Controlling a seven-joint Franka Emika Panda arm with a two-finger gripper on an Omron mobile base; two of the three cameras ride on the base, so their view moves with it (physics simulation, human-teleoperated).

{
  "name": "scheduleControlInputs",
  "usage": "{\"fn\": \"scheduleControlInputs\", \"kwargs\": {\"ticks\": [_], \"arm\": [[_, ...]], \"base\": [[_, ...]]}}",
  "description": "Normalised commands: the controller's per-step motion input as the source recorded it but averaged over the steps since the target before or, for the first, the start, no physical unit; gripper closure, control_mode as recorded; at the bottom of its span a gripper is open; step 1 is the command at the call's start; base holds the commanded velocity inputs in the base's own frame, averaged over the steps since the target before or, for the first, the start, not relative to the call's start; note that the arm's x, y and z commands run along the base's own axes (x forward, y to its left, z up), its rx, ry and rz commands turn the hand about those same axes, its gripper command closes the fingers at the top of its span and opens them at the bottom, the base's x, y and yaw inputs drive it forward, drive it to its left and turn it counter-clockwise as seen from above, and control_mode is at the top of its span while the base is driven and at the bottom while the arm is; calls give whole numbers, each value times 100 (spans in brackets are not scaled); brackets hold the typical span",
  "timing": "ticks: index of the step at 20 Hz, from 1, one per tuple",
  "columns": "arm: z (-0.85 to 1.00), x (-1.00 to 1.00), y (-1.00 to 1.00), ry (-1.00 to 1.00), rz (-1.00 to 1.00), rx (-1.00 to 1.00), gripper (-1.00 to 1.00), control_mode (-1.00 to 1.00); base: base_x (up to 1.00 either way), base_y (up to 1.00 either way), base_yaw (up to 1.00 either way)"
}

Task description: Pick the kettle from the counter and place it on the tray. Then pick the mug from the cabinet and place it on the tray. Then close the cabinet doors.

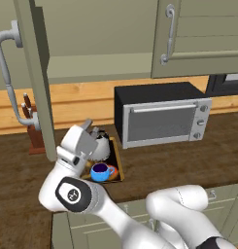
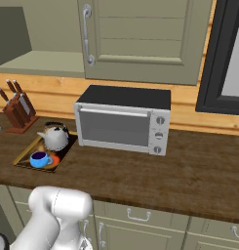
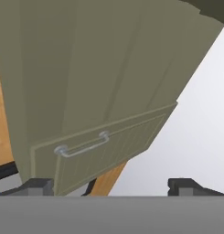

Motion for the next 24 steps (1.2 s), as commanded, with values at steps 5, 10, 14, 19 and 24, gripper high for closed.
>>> {"fn": "scheduleControlInputs", "kwargs": {"ticks": [5, 10, 14, 19, 24], "arm": [[-5, 0, 23, 1, 0, 0, -100, -100], [-9, 0, 25, 0, 0, 0, -100, -100], [-3, 0, 21, 0, 0, 0, -100, -100], [-2, 0, 27, 0, 0, 0, -100, -100], [-3, 0, 33, 0, 0, -1, -100, -100]], "base": [[0, 0, 0], [0, 0, 0], [0, 0, 0], [0, 0, 0], [0, 0, 0]]}}
